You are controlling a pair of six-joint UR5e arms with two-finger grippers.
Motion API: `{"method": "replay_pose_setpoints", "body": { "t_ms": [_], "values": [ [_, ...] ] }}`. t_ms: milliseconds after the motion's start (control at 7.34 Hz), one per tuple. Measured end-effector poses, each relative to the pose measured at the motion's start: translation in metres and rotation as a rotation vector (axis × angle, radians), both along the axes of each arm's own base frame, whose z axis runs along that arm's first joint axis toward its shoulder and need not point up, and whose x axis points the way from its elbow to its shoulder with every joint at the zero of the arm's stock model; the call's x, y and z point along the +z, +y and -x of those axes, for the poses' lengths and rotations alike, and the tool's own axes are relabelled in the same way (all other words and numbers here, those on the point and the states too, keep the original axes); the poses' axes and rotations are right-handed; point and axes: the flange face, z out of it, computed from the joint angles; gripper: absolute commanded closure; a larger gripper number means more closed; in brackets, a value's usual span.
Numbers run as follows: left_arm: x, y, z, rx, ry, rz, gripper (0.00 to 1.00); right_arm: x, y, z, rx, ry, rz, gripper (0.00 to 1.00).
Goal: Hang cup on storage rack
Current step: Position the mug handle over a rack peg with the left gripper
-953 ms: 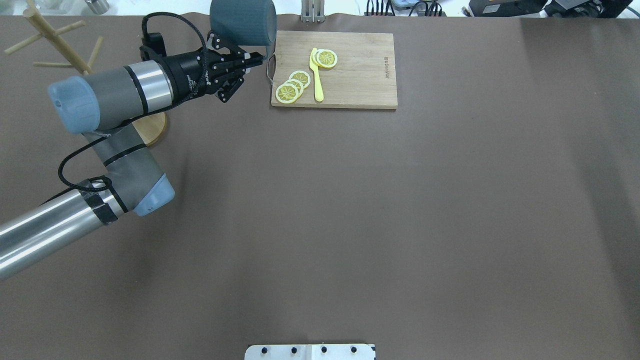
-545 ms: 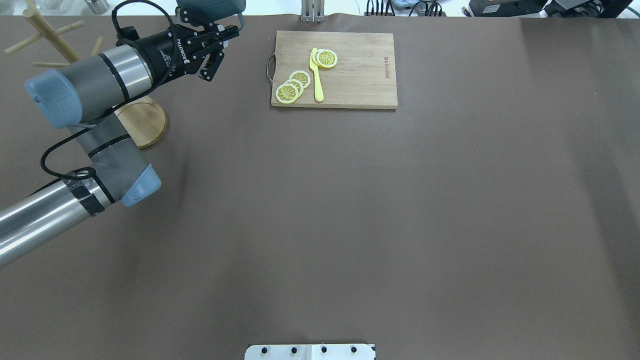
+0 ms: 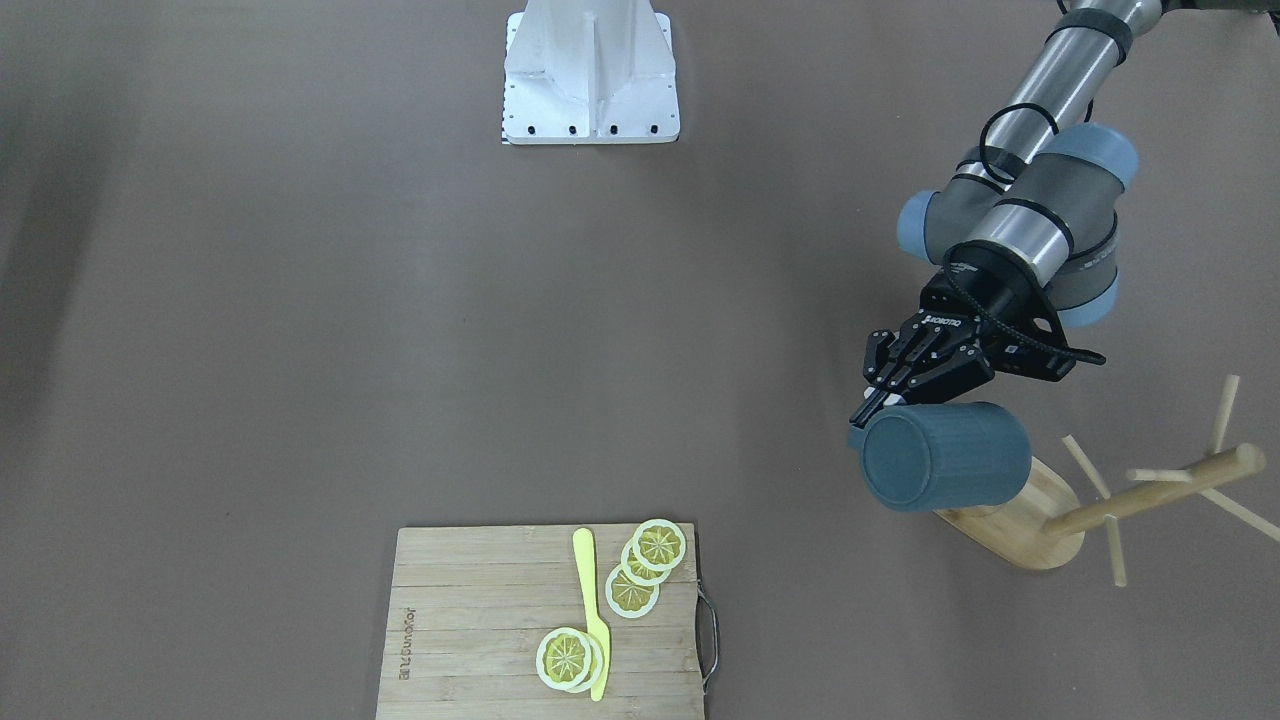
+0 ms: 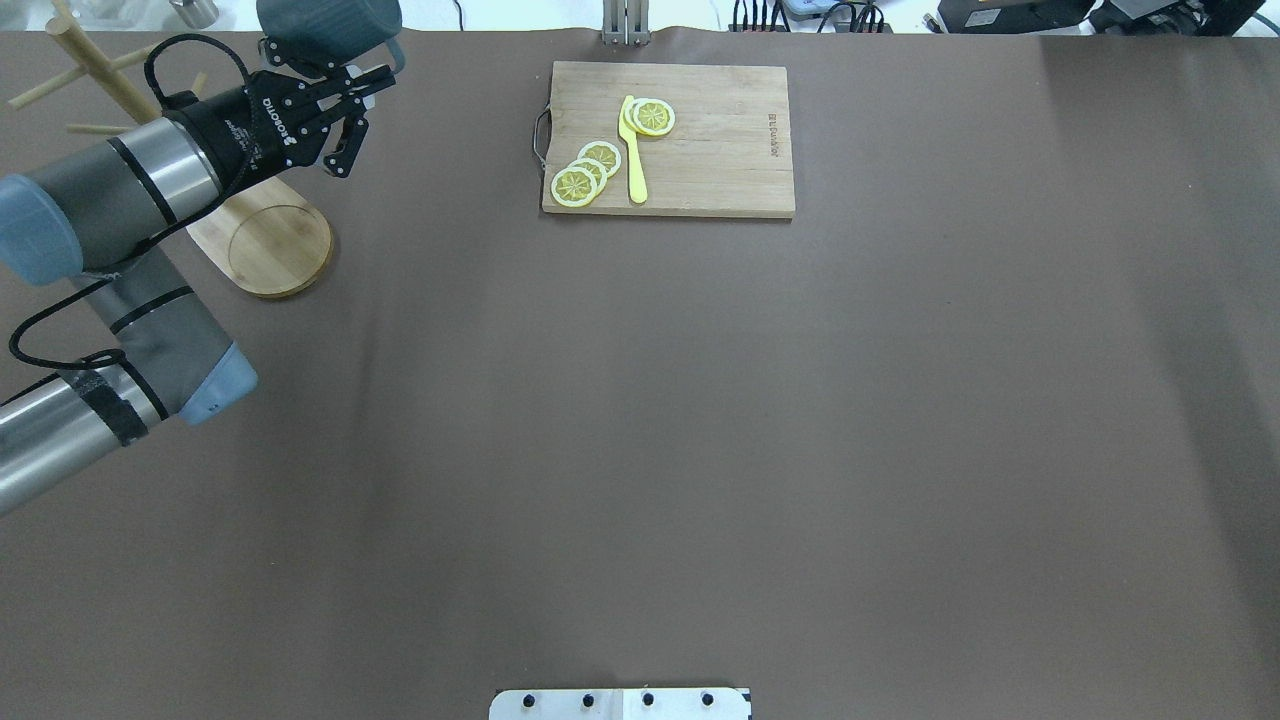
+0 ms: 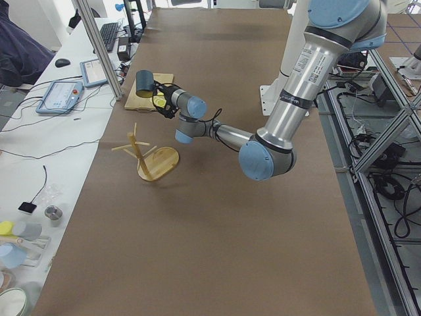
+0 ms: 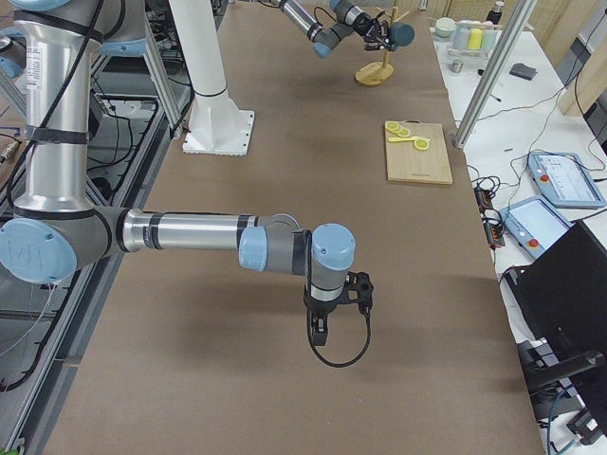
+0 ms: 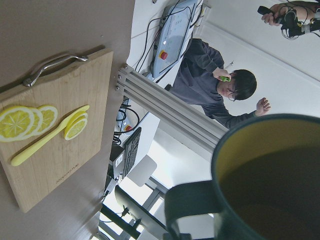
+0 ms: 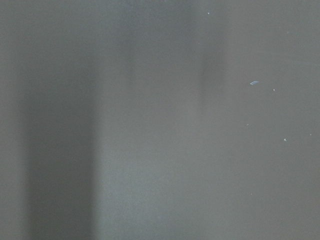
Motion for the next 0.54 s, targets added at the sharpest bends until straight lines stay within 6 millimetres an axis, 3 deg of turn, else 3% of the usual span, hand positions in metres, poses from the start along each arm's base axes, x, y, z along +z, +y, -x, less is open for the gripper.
{"method": "replay_pose_setpoints", "body": {
  "t_ms": [272,545],
  "values": [
    [0.039,-0.006,0.017,-0.006,0.044,0.015,1.00,-0.001,-0.001,0.000,0.000,0.003,-0.003,0.00],
    [0.062,-0.011,0.036,-0.024,0.047,0.031,1.00,-0.002,-0.002,-0.001,-0.001,0.012,-0.005,0.00]
  ]
}}
